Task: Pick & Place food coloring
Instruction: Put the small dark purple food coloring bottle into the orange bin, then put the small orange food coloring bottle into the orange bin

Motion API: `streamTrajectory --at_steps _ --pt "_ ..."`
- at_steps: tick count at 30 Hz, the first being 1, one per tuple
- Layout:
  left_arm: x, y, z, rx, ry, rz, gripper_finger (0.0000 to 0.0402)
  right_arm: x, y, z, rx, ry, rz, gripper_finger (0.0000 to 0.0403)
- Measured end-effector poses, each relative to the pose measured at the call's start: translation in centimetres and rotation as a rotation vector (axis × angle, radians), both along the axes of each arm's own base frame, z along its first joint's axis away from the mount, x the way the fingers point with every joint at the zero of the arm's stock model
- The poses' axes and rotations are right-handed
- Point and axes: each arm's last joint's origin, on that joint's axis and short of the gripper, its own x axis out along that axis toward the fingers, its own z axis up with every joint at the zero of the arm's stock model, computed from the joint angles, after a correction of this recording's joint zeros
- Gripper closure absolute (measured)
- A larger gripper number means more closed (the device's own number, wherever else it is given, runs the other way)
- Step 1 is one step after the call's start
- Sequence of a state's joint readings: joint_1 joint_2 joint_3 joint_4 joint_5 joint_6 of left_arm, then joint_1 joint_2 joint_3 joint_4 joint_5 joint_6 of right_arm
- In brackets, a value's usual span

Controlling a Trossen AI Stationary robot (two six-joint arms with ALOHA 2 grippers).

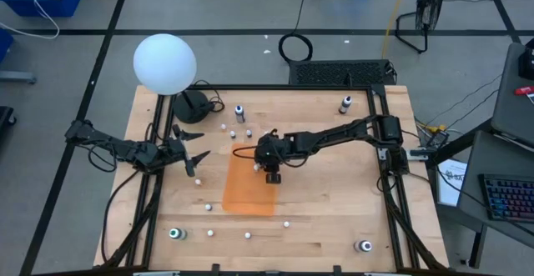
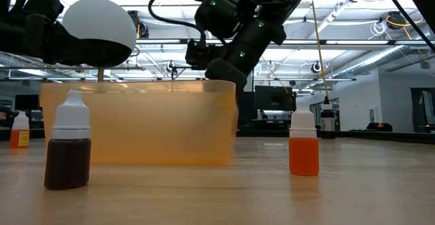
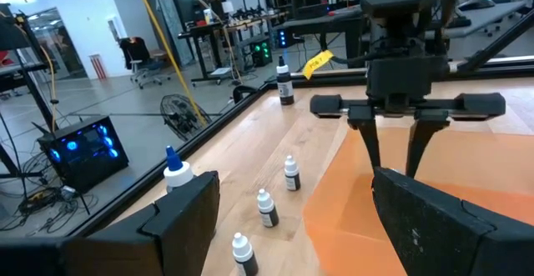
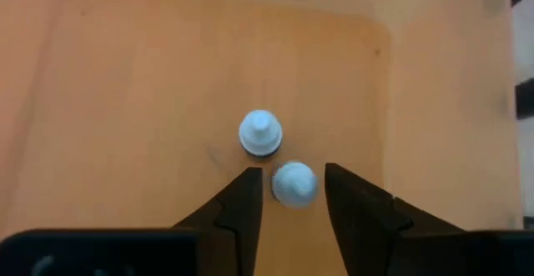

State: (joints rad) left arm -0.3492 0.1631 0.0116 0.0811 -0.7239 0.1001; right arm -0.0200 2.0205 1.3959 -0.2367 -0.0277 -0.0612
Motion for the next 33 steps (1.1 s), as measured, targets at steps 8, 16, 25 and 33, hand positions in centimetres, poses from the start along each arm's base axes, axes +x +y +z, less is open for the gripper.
streamTrajectory --at_steps 8,16,25,33 --pt "0.0 0.0 0.0 0.0 0.0 0.0 0.0091 -0.6 0.3 1.5 0.006 -0.003 -0.003 0.0254" --pt "0.0 0.0 0.0 0.0 0.0 0.0 0.0091 -4.6 2.5 9.3 0.124 -0.044 -0.097 0.0257" --pt "0.0 0.0 0.0 0.0 0.0 0.0 0.0091 -9.4 11.6 14.3 0.364 -0.068 -0.021 0.0252" --pt "0.0 0.0 0.0 0.0 0.0 0.0 0.0092 -10.4 18.8 10.9 0.106 -0.083 0.09 0.0216"
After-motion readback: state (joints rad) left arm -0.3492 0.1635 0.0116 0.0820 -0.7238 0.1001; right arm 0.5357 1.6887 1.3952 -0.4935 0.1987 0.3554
